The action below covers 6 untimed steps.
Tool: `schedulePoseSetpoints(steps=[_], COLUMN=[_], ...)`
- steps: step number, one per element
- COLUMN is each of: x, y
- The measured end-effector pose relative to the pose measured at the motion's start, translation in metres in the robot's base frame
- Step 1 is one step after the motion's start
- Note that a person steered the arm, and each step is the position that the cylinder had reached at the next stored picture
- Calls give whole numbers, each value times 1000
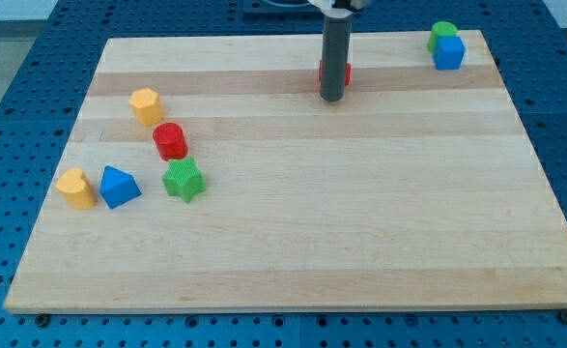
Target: Place the red star below the blue cube
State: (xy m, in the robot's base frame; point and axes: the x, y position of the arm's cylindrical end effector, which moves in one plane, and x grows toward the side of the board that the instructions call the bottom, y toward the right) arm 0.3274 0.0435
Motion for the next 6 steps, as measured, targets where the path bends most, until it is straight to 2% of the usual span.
schedulePoseSetpoints(steps=[1, 2, 3, 4, 6], x=[-4, -34, -46, -38, -24], y=[-57, -76, -30, 35, 63])
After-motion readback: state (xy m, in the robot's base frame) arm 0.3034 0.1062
